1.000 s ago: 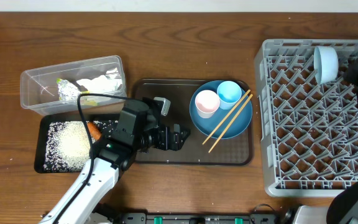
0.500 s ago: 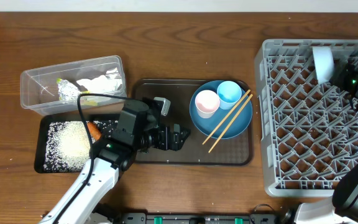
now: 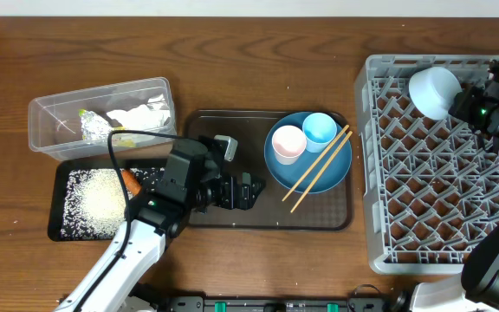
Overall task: Sort waste into correct bins and load items into the dishwasher rack
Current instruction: 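Lower the bowl upside down into the rack with the right gripper, then open the right gripper to release the bowl in the rack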
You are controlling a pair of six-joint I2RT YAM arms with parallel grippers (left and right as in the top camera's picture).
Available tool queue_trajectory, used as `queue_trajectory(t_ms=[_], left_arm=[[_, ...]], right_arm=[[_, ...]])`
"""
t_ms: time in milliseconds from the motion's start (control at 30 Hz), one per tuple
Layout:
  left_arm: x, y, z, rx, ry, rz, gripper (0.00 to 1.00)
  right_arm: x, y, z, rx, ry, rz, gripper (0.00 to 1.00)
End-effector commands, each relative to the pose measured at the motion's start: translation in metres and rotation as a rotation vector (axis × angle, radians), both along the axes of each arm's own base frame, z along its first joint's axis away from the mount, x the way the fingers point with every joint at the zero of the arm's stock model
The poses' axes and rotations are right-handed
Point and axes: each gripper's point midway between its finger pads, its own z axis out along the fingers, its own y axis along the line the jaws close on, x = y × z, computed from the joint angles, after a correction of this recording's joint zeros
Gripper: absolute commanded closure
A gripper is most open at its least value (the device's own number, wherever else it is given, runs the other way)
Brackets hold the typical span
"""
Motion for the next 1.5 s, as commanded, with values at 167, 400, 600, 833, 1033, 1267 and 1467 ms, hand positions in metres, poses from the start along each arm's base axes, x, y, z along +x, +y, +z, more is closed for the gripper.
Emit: queue_trajectory(t_ms=[167, 400, 600, 833, 1033, 1267, 1467], left_arm=[[0.004, 0.000, 0.009, -0.001, -0.032, 0.005, 0.02], [0.005, 0.000, 0.009, -0.001, -0.033, 0.005, 0.02], [0.005, 0.000, 0.009, -0.001, -0.033, 0.005, 0.02], [0.004, 0.000, 0.009, -0.001, -0.032, 0.005, 0.02], [0.004, 0.000, 0.009, -0.001, -0.032, 0.005, 0.02], [0.004, 0.000, 0.009, -0.001, -0.032, 0.005, 0.02], [0.004, 0.000, 0.009, -0.001, -0.032, 0.005, 0.02]], right_arm=[[0.000, 0.013, -0.005, -0.026, 0.041, -0.001, 0.99], [0.001, 0.027, -0.009, -0.041, 0.062, 0.022, 0.99], [0.000, 0.024, -0.009, -0.095, 0.080, 0.003, 0.99], [0.004, 0.022, 0.025, -0.126, 0.004, 0.004, 0.99], [-0.001, 0.026, 0.036, -0.132, -0.007, 0.011, 0.99], [0.000, 0.043, 0.032, -0.261, 0.025, 0.102, 0.99], [0.012, 0.078, 0.036, -0.464, 0.015, 0.231, 0.99]])
